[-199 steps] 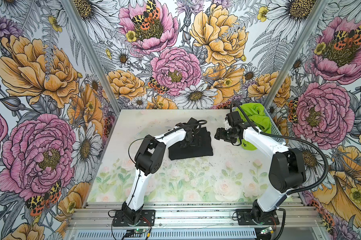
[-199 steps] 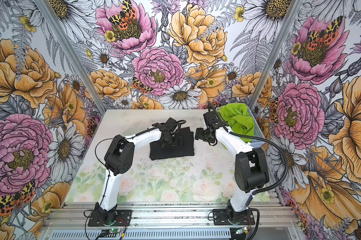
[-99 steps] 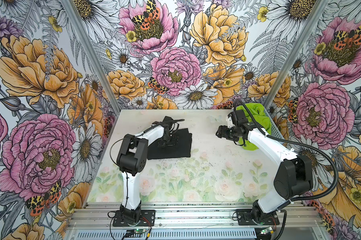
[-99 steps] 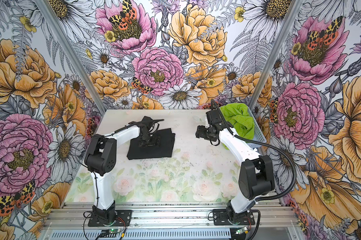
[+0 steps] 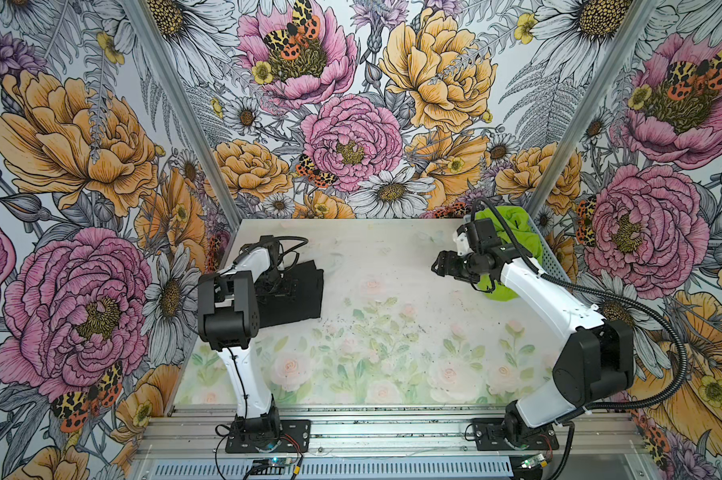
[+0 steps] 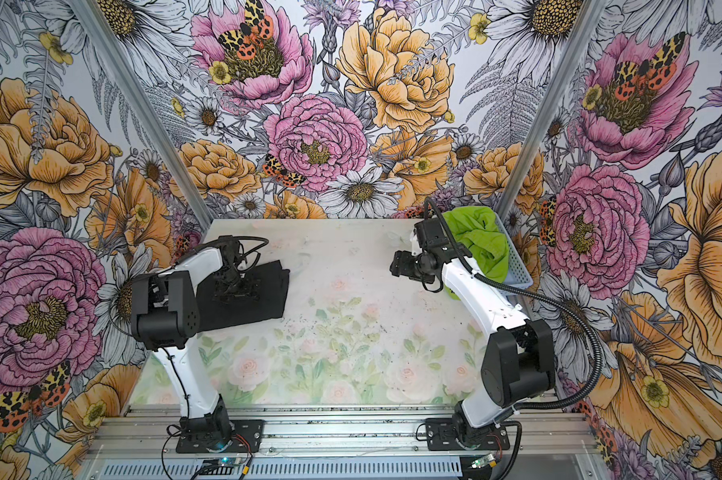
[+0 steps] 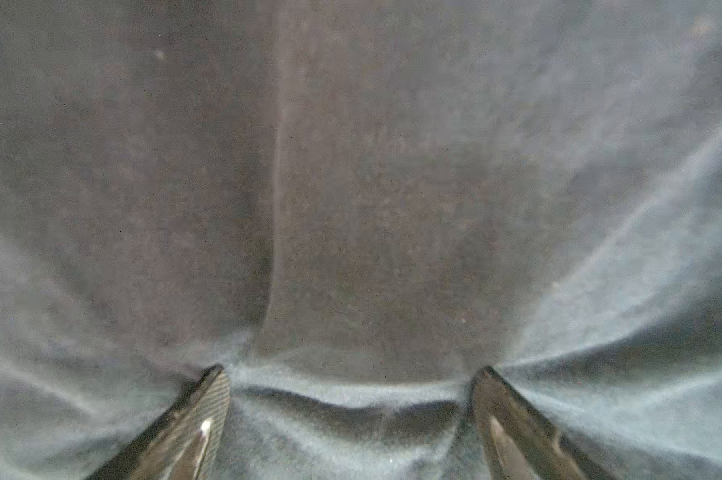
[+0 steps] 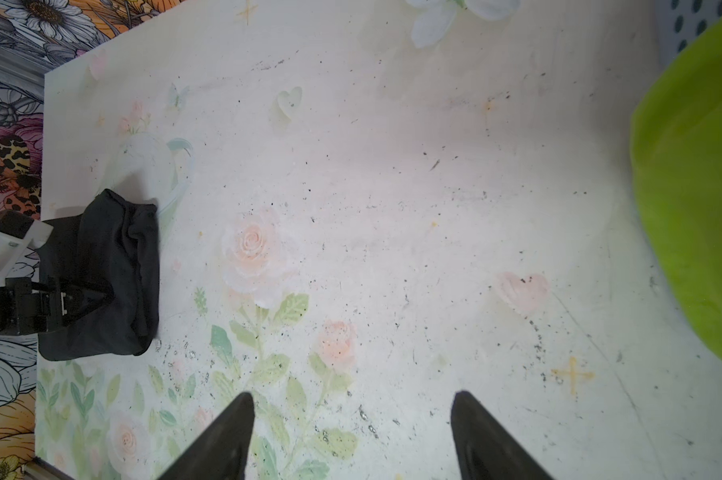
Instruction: Fold and stack the mixed laundry pile
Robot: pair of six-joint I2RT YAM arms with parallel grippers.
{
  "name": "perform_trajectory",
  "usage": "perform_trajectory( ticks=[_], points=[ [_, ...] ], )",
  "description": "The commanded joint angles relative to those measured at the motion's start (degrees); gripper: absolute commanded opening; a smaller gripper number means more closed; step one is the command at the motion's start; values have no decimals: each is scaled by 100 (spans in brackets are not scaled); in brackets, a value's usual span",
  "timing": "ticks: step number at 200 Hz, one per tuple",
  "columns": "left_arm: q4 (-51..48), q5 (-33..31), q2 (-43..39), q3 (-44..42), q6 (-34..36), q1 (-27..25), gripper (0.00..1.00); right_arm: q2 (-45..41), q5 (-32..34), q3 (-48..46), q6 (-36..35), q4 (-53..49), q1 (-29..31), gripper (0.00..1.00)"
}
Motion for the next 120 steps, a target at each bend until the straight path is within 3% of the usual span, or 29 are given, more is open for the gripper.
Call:
perform_trajectory(
  ticks=[1,57,86,120],
  points=[
    [-378,-818,-78,-328,359,366,92,59,-151,368,-108,-190,-1,76],
    [-348,-567,-351,-306,383,946,91,411,-258,756,-291,-346,-18,77],
    [-346,-241,-530,-296,282,788,96,490,2,956,-415,-348,-285,79],
    [-317,114,-1268,-205,-12,245,99,916,879,1441,-475,-357,-1233,92]
  ],
)
